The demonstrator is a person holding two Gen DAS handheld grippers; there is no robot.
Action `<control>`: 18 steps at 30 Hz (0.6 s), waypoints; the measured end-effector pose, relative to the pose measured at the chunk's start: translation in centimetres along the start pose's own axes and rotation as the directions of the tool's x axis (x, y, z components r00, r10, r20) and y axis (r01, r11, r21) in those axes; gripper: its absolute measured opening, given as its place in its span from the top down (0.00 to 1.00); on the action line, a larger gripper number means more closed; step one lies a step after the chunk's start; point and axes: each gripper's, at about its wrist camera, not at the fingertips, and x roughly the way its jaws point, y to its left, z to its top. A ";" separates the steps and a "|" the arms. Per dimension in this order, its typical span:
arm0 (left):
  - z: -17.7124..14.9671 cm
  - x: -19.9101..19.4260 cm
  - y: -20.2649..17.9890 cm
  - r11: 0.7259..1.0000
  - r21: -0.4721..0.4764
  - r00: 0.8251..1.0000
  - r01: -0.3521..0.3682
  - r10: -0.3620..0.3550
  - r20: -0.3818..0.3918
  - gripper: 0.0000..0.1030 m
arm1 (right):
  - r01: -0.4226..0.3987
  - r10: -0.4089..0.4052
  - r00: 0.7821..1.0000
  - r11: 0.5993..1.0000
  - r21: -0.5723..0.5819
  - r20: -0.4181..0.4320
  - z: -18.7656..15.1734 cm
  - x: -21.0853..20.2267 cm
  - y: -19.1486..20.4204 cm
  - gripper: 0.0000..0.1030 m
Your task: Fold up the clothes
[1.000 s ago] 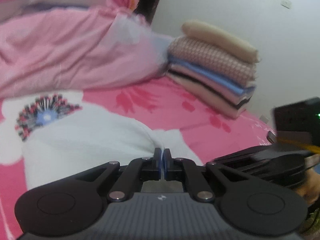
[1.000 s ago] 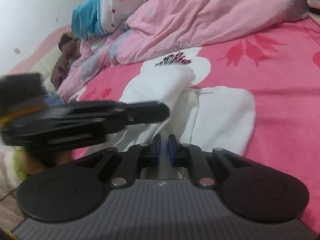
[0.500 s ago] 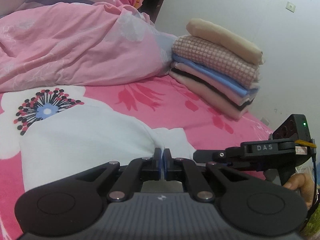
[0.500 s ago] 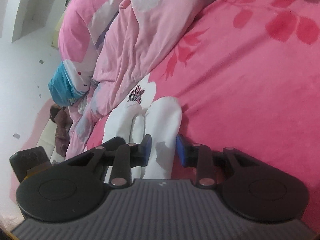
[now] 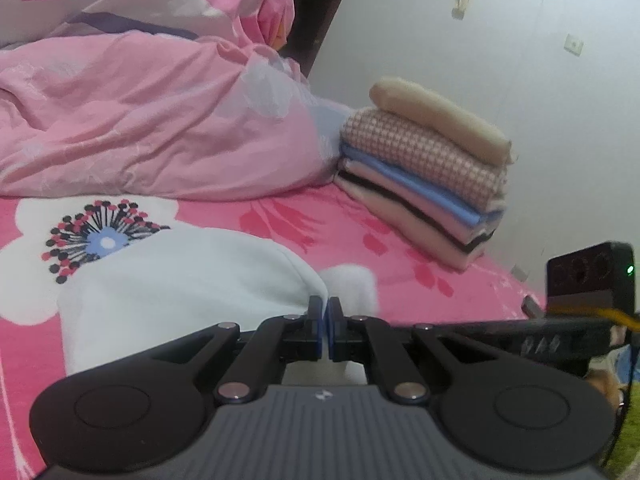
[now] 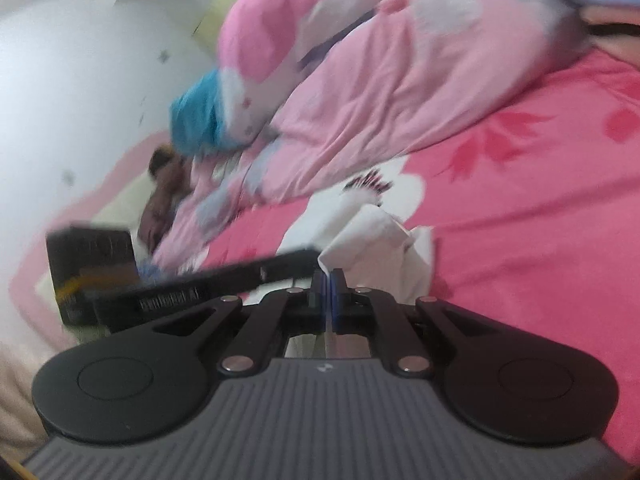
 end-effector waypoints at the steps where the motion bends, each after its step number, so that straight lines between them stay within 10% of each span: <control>1: 0.1 -0.3 0.0 1.000 -0.001 1.000 0.001 -0.001 0.009 0.97 | -0.003 0.002 1.000 1.000 -0.030 -0.030 0.1 0.5 0.4 0.99; 18: 0.1 0.3 -0.5 1.000 0.010 1.000 0.028 -0.028 -0.010 0.97 | -0.053 -0.010 0.952 0.979 -0.197 -0.307 0.2 4.8 2.2 0.92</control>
